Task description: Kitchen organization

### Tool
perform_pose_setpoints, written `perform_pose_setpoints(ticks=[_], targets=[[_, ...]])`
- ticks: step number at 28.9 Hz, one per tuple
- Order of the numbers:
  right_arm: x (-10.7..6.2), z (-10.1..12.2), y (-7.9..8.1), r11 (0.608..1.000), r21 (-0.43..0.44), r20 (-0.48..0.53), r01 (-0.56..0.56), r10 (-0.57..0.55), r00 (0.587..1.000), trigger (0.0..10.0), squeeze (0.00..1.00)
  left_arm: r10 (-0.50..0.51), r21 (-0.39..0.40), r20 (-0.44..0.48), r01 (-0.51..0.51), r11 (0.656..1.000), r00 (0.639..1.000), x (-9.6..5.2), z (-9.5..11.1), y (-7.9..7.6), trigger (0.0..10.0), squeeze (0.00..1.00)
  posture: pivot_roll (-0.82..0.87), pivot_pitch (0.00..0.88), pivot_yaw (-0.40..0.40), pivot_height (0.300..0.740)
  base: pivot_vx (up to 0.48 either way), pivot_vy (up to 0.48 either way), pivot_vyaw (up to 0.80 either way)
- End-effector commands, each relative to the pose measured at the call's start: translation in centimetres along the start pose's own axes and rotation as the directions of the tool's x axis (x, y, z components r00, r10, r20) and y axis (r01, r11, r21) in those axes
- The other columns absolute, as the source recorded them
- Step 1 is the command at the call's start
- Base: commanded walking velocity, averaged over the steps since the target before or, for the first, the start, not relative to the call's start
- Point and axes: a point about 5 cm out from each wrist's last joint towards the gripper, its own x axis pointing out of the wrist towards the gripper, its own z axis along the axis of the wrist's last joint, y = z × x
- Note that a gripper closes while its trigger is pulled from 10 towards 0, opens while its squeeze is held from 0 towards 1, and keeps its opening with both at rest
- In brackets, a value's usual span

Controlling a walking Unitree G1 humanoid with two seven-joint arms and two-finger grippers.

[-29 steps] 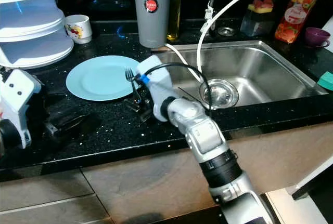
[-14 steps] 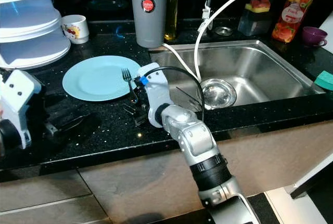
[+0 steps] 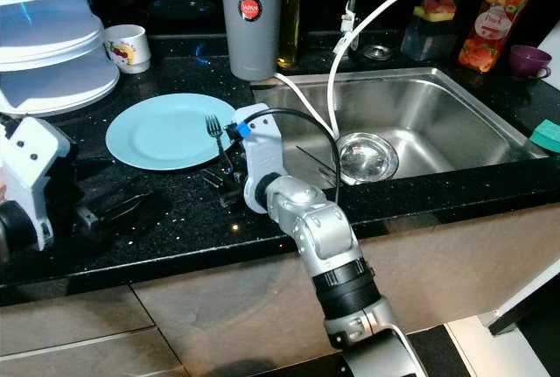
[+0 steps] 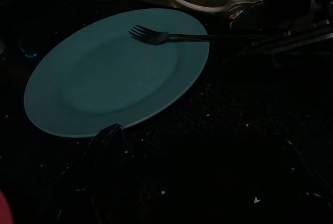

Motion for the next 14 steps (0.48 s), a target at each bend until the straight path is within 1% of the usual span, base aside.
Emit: perform_pose_setpoints(ticks=[1,2,3,4,5,7,8,14], targets=[[0.09,0.0,-0.07,1.0,0.016,0.005,0.0,0.0,1.0,3.9,0.0,-0.02,0.018,-0.004,0.02,1.0,1.0,0.03,0.37,-0.23,10.0,0.0,0.01,0.086,-0.036,0.74,0.0,0.0,0.0],[0.1,0.01,-0.08,1.0,0.018,0.006,0.0,0.0,1.0,3.1,0.0,-0.02,0.017,-0.004,0.02,1.0,1.0,0.03,0.37,-0.24,10.0,0.0,0.01,0.086,-0.036,0.74,0.0,0.0,0.0],[0.11,0.0,-0.08,1.0,0.02,0.006,0.0,0.0,1.0,2.7,0.0,-0.02,0.017,-0.004,0.02,1.0,1.0,0.04,0.35,-0.24,10.0,0.0,0.01,0.082,-0.037,0.74,0.0,0.0,0.0],[0.12,-0.01,-0.08,1.0,0.021,0.007,0.0,0.0,1.0,2.7,0.0,-0.02,0.017,-0.004,0.02,1.0,1.0,0.05,0.34,-0.23,10.0,0.0,0.01,0.082,-0.037,0.74,0.0,0.0,0.0],[0.12,0.0,-0.09,1.0,0.022,0.007,0.0,0.0,1.0,0.9,0.0,-0.02,0.017,-0.004,0.02,1.0,1.0,0.05,0.33,-0.24,10.0,0.0,0.01,0.082,-0.037,0.74,0.0,0.0,0.0],[0.13,0.01,-0.09,1.0,0.022,0.008,0.0,0.0,1.0,0.9,0.0,-0.02,0.017,-0.005,0.02,1.0,1.0,0.06,0.33,-0.24,10.0,0.0,0.01,0.082,-0.037,0.74,0.0,0.0,0.0],[0.12,0.02,-0.09,1.0,0.023,0.008,0.0,0.0,1.0,0.0,0.0,-0.021,0.018,-0.004,0.021,1.0,1.0,0.06,0.34,-0.25,10.0,0.0,0.01,0.082,-0.037,0.74,0.0,0.0,0.0],[0.14,-0.05,-0.16,1.0,0.021,0.003,0.001,-0.001,1.0,0.0,0.0,-0.022,0.019,-0.003,0.022,1.0,1.0,0.13,0.35,-0.29,10.0,0.0,0.01,0.072,-0.039,0.74,0.0,0.0,0.0]])
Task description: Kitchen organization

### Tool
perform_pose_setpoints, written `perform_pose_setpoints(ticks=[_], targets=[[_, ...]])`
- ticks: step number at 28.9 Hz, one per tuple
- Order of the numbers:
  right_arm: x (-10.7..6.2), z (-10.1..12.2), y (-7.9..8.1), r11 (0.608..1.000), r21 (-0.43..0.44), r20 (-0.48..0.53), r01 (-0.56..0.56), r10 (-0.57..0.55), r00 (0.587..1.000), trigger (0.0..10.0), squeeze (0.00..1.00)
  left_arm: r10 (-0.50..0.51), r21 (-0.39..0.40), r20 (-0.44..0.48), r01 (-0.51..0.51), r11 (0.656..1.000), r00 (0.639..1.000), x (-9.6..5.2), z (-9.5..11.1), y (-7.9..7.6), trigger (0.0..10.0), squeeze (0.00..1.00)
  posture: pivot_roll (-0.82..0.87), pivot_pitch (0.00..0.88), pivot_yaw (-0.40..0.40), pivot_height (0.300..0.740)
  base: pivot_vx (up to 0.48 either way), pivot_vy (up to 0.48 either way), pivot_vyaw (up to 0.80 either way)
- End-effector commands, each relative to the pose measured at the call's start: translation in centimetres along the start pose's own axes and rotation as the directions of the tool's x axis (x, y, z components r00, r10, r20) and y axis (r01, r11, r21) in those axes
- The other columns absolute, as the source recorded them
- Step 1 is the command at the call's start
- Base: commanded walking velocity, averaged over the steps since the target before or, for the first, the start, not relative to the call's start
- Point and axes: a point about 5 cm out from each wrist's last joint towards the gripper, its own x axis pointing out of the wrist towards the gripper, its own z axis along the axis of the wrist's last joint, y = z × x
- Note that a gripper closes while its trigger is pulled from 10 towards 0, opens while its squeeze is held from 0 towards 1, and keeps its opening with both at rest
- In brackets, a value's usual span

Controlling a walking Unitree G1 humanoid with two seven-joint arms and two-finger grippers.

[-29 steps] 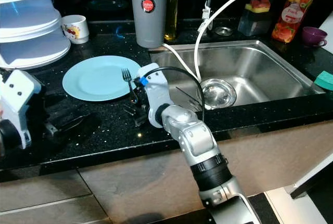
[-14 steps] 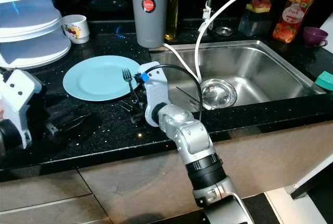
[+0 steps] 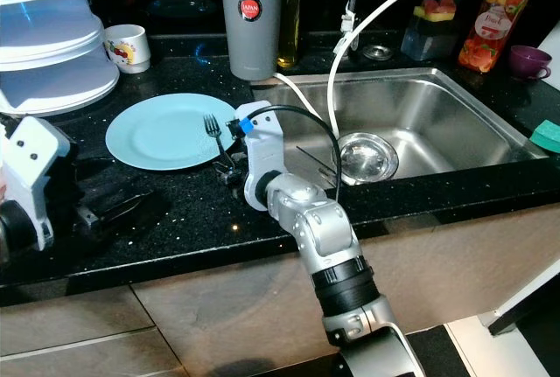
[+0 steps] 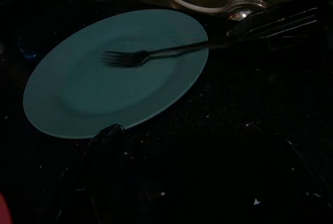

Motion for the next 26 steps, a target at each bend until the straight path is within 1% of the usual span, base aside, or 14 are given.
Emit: perform_pose_setpoints(ticks=[1,7,10,13,14,15,18,19,21,22,23,24,26], targets=[[0.0,0.0,-0.2,1.0,0.011,0.006,0.002,-0.003,1.0,0.0,0.0,-0.022,0.02,-0.003,0.022,1.0,1.0,0.1,0.3,-0.3,10.0,0.0,0.01,0.067,-0.04,0.74,0.0,0.0,0.0],[0.1,0.1,-0.3,1.0,0.01,0.008,0.002,-0.002,1.0,0.0,0.0,-0.021,0.02,0.005,0.021,1.0,1.0,0.2,0.4,-0.3,10.0,0.0,0.01,0.062,-0.04,0.74,0.0,0.0,0.0],[0.0,0.8,-0.5,0.999,0.032,0.033,0.002,-0.003,0.999,0.0,0.0,-0.019,0.019,0.015,0.019,1.0,1.0,0.2,0.6,-0.2,10.0,0.0,0.01,0.055,-0.041,0.74,0.0,0.0,0.0],[0.0,0.8,-0.5,0.999,0.032,0.033,0.002,-0.003,0.999,0.0,0.0,-0.019,0.019,0.015,0.019,1.0,1.0,0.2,0.6,-0.2,10.0,0.0,0.01,0.055,-0.041,0.74,0.0,0.0,0.0],[-0.1,1.9,-1.3,0.998,0.056,0.072,0.015,-0.02,0.997,0.0,0.0,-0.033,0.016,0.025,0.032,0.999,0.999,0.4,0.7,-0.4,10.0,0.0,0.01,0.055,-0.041,0.74,0.0,0.0,0.0],[-0.1,1.9,-1.3,0.998,0.056,0.072,0.015,-0.02,0.997,0.0,0.0,-0.033,0.016,0.025,0.032,0.999,0.999,0.4,0.7,-0.4,10.0,0.0,0.01,0.055,-0.041,0.74,0.0,0.0,0.0],[-1.4,5.5,-6.2,0.987,0.06,0.176,0.15,-0.159,0.972,0.0,0.0,-0.153,-0.005,0.083,0.154,0.988,0.985,1.9,1.5,-2.4,10.0,0.0,0.0,0.057,-0.038,0.74,0.0,0.0,0.0],[-2.3,6.5,-8.1,0.977,0.05,0.198,0.207,-0.213,0.957,0.0,0.0,-0.2,-0.003,0.104,0.202,0.979,0.974,2.8,1.8,-3.3,10.0,0.0,-0.01,0.058,-0.036,0.74,0.0,0.0,0.0],[-2.3,6.5,-8.1,0.977,0.05,0.198,0.207,-0.213,0.957,0.0,0.0,-0.2,-0.003,0.104,0.202,0.979,0.974,2.8,1.8,-3.3,10.0,0.0,-0.01,0.058,-0.036,0.74,0.0,0.0,0.0],[-3.2,7.2,-9.8,0.964,0.04,0.211,0.262,-0.265,0.941,0.0,0.0,-0.233,0.003,0.125,0.235,0.972,0.964,3.8,2.2,-3.9,10.0,0.0,-0.02,0.058,-0.029,0.74,0.0,0.0,0.0],[-3.8,7.5,-10.9,0.953,0.032,0.217,0.303,-0.302,0.928,0.0,0.0,-0.251,0.007,0.14,0.253,0.968,0.958,4.4,2.5,-4.3,10.0,0.0,-0.02,0.058,-0.029,0.74,0.0,0.0,0.0],[-3.8,7.5,-10.9,0.953,0.032,0.217,0.303,-0.302,0.928,0.0,0.0,-0.251,0.007,0.14,0.253,0.968,0.958,4.4,2.5,-4.3,10.0,0.0,-0.02,0.058,-0.029,0.74,0.0,0.0,0.0],[-4.9,7.6,-12.8,0.924,0.007,0.21,0.382,-0.375,0.903,0.0,0.0,-0.277,0.016,0.164,0.278,0.96,0.947,5.8,3.1,-4.9,10.0,0.0,-0.03,0.059,-0.025,0.74,0.0,0.0,0.0]])
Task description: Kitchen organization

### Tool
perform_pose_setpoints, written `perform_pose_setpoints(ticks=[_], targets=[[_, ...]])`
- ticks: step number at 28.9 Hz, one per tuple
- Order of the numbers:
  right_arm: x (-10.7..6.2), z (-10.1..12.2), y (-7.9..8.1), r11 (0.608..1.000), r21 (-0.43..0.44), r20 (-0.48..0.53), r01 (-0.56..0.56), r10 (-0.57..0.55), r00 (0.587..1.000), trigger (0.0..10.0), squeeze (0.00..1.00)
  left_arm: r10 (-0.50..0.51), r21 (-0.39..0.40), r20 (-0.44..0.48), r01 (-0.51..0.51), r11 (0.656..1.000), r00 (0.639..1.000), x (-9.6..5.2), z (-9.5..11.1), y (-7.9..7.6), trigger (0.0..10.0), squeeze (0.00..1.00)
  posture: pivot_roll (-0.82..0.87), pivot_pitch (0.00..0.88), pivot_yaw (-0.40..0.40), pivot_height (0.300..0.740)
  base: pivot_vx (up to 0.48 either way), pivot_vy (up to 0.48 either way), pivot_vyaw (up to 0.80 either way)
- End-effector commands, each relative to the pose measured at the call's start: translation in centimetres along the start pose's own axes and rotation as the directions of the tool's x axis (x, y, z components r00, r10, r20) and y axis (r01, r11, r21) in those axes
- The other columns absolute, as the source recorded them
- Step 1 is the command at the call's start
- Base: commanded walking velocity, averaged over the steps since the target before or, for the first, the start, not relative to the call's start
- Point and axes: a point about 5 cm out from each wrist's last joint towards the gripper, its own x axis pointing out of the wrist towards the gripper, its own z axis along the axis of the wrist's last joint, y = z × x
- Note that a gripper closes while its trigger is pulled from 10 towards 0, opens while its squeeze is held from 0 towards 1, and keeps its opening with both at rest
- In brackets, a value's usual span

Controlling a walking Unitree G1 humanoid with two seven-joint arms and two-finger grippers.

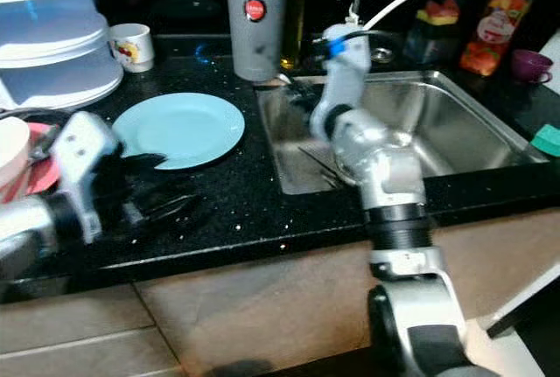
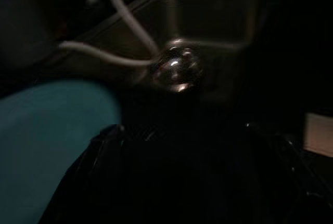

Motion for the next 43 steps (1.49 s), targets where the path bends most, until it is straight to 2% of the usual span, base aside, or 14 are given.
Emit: perform_pose_setpoints(ticks=[1,12,16,18,19,20,24,25,26,27,29,31,39,43], targets=[[-0.7,0.1,-2.7,0.99,-0.088,-0.006,0.106,-0.107,0.994,0.0,0.0,-0.034,-0.004,0.005,0.034,0.999,0.999,1.9,-0.2,-0.4,10.0,0.0,-0.03,0.059,-0.025,0.74,0.0,0.0,0.0],[-2.1,-2.8,-5.4,0.94,-0.323,-0.214,0.112,-0.188,0.959,0.0,0.0,-0.093,0.004,0.033,0.093,0.996,0.995,5.0,0.2,-0.8,10.0,0.0,-0.05,0.058,-0.009,0.74,0.0,0.0,0.0],[-2.3,-4.2,-5.3,0.929,-0.364,-0.278,0.071,-0.181,0.943,1.8,0.0,-0.098,0.012,0.023,0.097,0.995,0.995,5.4,0.1,-0.7,10.0,0.0,-0.05,0.06,-0.005,0.74,0.0,0.0,0.0],[-2.2,-4.4,-5.1,0.928,-0.367,-0.285,0.06,-0.174,0.942,5.4,0.0,-0.096,0.018,0.018,0.096,0.995,0.995,5.4,0.1,-0.5,10.0,0.0,-0.05,0.061,-0.005,0.74,0.0,0.0,0.0],[-2.2,-4.4,-5.1,0.928,-0.367,-0.285,0.06,-0.174,0.942,5.4,0.0,-0.096,0.018,0.018,0.096,0.995,0.995,5.4,0.1,-0.5,10.0,0.0,-0.05,0.061,-0.005,0.74,0.0,0.0,0.0],[-2.1,-4.4,-5.1,0.925,-0.375,-0.288,0.055,-0.173,0.942,10.0,0.0,-0.093,0.021,0.015,0.093,0.995,0.996,5.4,0.0,-0.4,10.0,0.0,-0.05,0.061,-0.006,0.74,0.0,0.0,0.0],[-1.9,-4.5,-4.8,0.924,-0.382,-0.294,0.036,-0.158,0.943,10.0,0.0,-0.081,0.028,0.008,0.081,0.996,0.997,5.3,-0.2,-0.1,10.0,0.0,-0.04,0.062,-0.012,0.74,0.0,0.0,0.0],[-1.8,-4.6,-4.6,0.924,-0.382,-0.298,0.024,-0.148,0.943,10.0,0.43,-0.075,0.03,0.005,0.075,0.997,0.997,5.2,-0.3,0.0,10.0,0.0,-0.04,0.062,-0.013,0.74,0.0,0.0,0.0],[-1.8,-4.6,-4.6,0.924,-0.382,-0.298,0.024,-0.148,0.943,10.0,0.43,-0.075,0.03,0.005,0.075,0.997,0.997,5.2,-0.3,0.0,10.0,0.0,-0.04,0.062,-0.013,0.74,0.0,0.0,0.0],[-1.7,-4.7,-4.5,0.921,-0.389,-0.3,0.015,-0.142,0.943,10.0,1.0,-0.071,0.032,0.005,0.071,0.997,0.997,5.2,-0.3,0.1,10.0,0.0,-0.04,0.062,-0.013,0.74,0.0,0.0,0.0],[-1.6,-4.6,-4.5,0.917,-0.399,-0.292,0.023,-0.151,0.945,10.0,1.0,-0.062,0.035,0.005,0.062,0.997,0.998,5.1,-0.3,0.2,10.0,0.0,-0.03,0.062,-0.013,0.74,0.0,0.0,0.0],[-1.4,-4.3,-4.5,0.917,-0.393,-0.259,0.064,-0.177,0.95,10.0,0.0,-0.035,0.047,0.011,0.034,0.998,0.999,4.9,-0.2,0.6,10.0,0.0,-0.03,0.062,-0.013,0.74,0.0,0.0,0.0],[-0.1,-3.3,-2.0,0.98,-0.178,-0.135,0.09,-0.115,0.984,10.0,0.0,0.175,0.075,0.01,-0.175,0.982,0.985,3.6,0.1,3.2,10.0,0.0,-0.03,0.068,-0.016,0.74,0.0,0.0,0.0],[0.9,-4.7,1.3,0.998,0.063,-0.14,0.018,-0.009,0.99,10.0,0.0,0.424,0.142,-0.049,-0.414,0.899,0.904,1.3,-0.4,6.5,10.0,0.0,-0.02,0.07,-0.019,0.74,0.0,0.0,0.0]])
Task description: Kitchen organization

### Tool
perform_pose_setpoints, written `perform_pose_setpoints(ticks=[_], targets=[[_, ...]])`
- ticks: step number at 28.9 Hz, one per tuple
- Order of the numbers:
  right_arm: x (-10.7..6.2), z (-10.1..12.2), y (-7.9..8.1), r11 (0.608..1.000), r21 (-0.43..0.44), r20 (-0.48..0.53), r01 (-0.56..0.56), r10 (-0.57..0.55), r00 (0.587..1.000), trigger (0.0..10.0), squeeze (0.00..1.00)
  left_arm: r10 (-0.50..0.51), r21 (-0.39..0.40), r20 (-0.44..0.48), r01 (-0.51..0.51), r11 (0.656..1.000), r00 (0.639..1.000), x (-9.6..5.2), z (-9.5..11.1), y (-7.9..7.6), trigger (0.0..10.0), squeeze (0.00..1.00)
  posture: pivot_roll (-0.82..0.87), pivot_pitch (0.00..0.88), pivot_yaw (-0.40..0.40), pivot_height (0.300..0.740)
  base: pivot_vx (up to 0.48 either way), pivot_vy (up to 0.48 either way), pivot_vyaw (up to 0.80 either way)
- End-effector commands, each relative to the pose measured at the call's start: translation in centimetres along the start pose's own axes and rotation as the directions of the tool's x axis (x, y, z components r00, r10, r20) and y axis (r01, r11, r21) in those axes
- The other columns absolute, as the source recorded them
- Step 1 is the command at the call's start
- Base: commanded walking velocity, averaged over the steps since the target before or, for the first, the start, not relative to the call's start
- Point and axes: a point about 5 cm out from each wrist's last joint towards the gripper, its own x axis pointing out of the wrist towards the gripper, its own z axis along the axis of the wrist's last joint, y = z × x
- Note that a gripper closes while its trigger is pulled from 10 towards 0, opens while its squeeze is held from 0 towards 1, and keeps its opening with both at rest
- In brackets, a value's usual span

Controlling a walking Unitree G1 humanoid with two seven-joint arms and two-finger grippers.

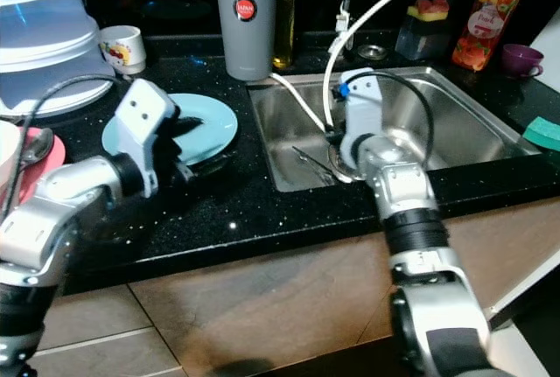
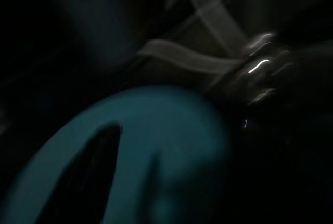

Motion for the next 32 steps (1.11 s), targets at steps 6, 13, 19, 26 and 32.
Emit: perform_pose_setpoints(ticks=[6,13,19,26,32], targets=[[1.4,-2.7,4.6,0.975,0.208,-0.026,-0.079,0.086,0.996,10.0,1.0,0.226,0.076,-0.129,-0.218,0.973,0.966,-2.3,-2.6,4.2,10.0,0.0,-0.01,0.067,-0.022,0.74,0.0,0.0,0.0],[2.5,-3.0,6.6,0.922,0.386,-0.009,-0.028,0.034,0.999,10.0,0.46,0.213,0.095,-0.178,-0.199,0.975,0.961,-3.7,-4.0,4.4,10.0,0.0,0.0,0.069,-0.036,0.74,0.0,0.0,0.0],[2.9,-3.6,7.5,0.854,0.52,-0.056,0.018,0.013,0.998,10.0,0.0,0.174,0.084,-0.203,-0.16,0.983,0.964,-4.2,-5.1,3.6,10.0,0.0,0.01,0.071,-0.048,0.74,0.0,0.0,0.0],[3.2,-4.5,8.3,0.824,0.563,-0.116,0.067,-0.001,0.993,10.0,0.0,0.142,0.067,-0.214,-0.13,0.989,0.966,-4.3,-5.7,3.1,10.0,0.0,0.01,0.072,-0.053,0.74,0.0,0.0,0.0],[3.4,-4.8,8.8,0.794,0.604,-0.132,0.074,0.008,0.991,10.0,0.0,0.13,0.064,-0.214,-0.119,0.991,0.968,-4.3,-5.8,3.0,10.0,0.0,0.01,0.077,-0.056,0.74,0.0,0.0,0.0]])
